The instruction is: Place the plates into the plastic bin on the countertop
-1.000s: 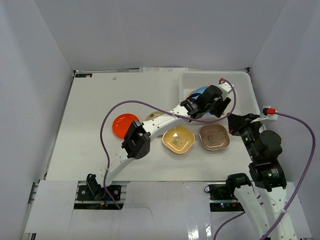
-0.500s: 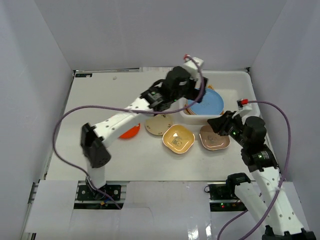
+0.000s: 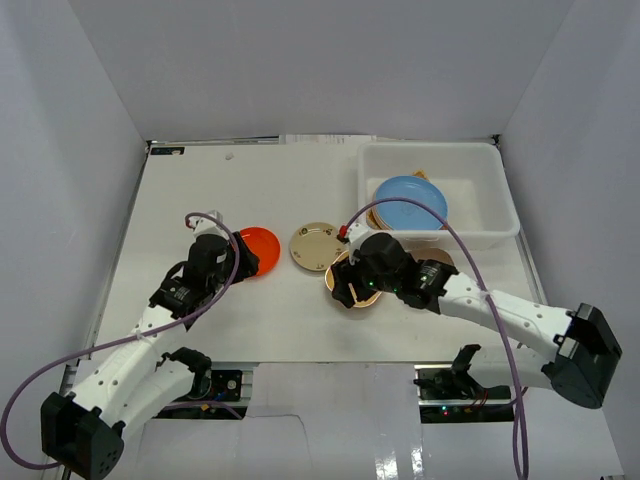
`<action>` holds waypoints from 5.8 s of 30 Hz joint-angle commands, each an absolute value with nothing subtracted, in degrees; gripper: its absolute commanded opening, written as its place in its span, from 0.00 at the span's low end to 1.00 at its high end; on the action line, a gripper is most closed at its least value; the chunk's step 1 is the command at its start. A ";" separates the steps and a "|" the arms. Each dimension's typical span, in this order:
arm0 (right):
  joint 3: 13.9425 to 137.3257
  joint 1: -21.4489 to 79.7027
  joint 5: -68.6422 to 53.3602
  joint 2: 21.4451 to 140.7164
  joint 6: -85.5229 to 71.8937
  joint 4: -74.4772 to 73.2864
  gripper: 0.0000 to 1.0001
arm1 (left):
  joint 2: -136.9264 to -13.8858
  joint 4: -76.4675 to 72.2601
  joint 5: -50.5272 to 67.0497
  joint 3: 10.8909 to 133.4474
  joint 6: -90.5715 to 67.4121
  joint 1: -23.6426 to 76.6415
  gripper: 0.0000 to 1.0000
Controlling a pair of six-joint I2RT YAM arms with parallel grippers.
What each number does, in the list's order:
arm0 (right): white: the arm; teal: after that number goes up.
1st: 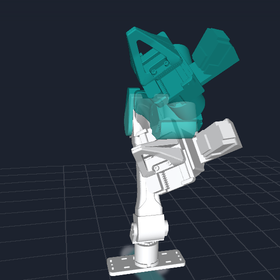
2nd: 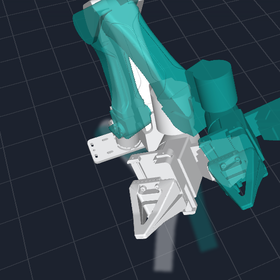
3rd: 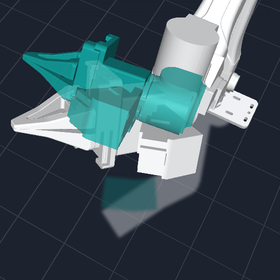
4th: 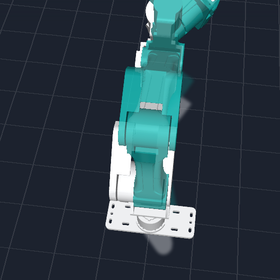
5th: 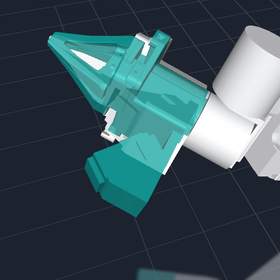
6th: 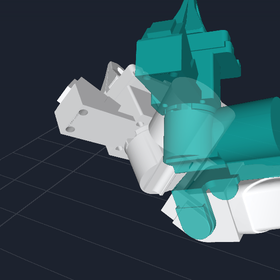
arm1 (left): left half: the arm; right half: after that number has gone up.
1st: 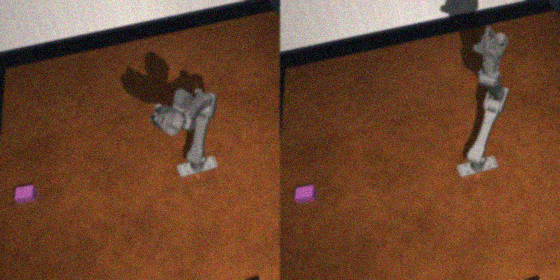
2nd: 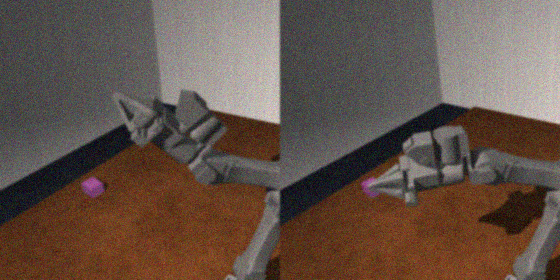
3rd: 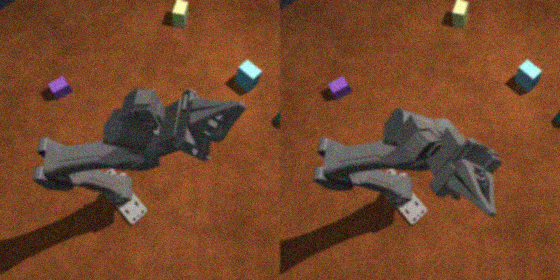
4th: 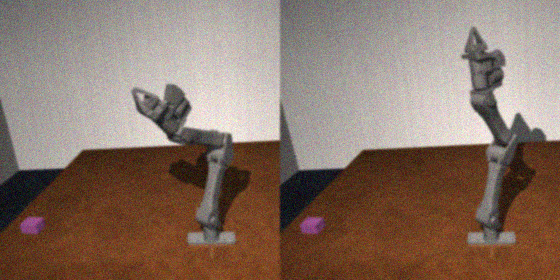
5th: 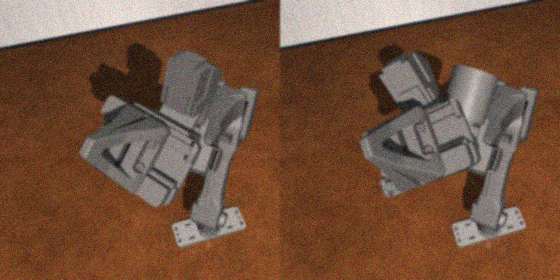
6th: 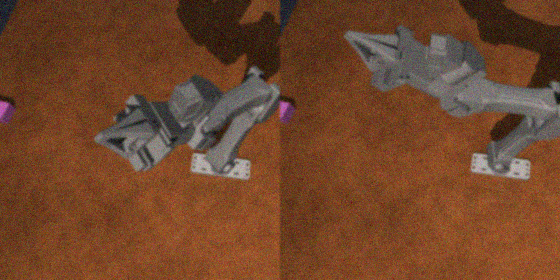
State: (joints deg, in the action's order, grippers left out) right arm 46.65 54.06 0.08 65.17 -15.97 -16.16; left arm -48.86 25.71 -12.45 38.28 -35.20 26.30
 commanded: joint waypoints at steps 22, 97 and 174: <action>53.78 59.23 8.17 84.92 -9.31 -17.74 0.08 | -44.30 19.78 -12.92 26.90 -45.70 25.84 0.70; 60.38 23.20 -8.42 42.29 -12.39 -23.38 0.49 | -109.13 8.54 -23.64 76.49 -40.70 69.87 0.00; 5.97 45.44 18.63 51.93 -62.75 41.73 0.64 | -49.56 7.13 -4.75 21.18 -54.32 8.01 0.91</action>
